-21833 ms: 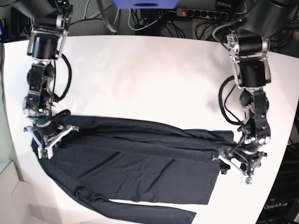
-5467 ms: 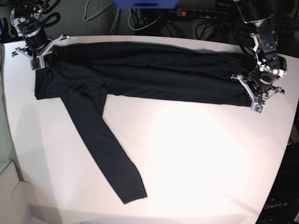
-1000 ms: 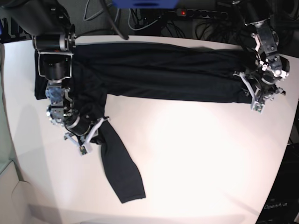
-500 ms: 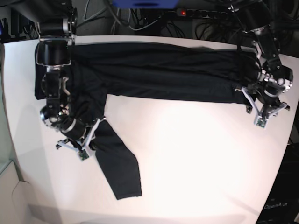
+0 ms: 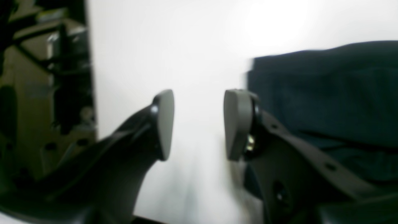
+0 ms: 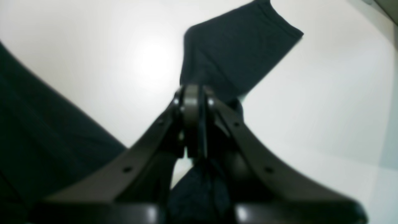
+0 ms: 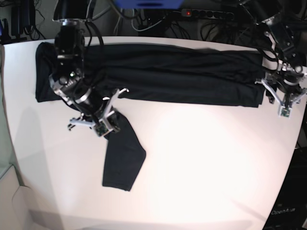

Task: Fold the T-shirt properly
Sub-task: 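Lift the sleeve and carry it over the shirt body with the right gripper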

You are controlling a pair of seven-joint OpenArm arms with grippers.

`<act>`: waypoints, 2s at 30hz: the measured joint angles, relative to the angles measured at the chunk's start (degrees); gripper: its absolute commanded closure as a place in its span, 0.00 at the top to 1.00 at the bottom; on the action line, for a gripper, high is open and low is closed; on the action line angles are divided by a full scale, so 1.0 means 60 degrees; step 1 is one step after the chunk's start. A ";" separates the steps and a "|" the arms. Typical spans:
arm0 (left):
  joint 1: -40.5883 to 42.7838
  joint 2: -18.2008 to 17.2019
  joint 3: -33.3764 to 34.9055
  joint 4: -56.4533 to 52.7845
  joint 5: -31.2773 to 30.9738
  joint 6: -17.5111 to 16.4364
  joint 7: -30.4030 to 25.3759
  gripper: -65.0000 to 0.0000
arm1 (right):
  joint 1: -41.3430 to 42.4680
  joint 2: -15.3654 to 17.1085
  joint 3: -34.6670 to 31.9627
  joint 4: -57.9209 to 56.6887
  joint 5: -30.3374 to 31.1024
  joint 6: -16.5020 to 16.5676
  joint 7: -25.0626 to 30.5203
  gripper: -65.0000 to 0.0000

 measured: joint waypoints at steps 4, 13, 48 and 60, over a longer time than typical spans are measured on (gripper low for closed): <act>0.0015 0.0007 -0.0004 0.0000 -0.0076 -0.0036 -0.0025 0.40 | -0.1060 -0.0474 -0.0823 0.1213 0.0127 0.0055 -0.0189 0.02; 0.0018 0.0098 0.0047 0.0000 -0.0044 -0.0033 -0.0029 0.40 | -0.1614 -0.0783 -0.1461 0.1461 0.0066 0.0025 -0.0382 0.04; 0.0339 0.0011 0.0040 0.0007 -0.0073 -0.0036 -0.0029 0.40 | 0.1435 -0.0339 0.0499 -0.3541 -0.0153 0.0022 -0.0976 0.42; 0.0317 0.0073 0.0047 0.0007 -0.0076 -0.0055 -0.0025 0.40 | 0.1410 -0.0339 0.1370 -0.3668 -0.0182 0.0018 -0.0401 0.42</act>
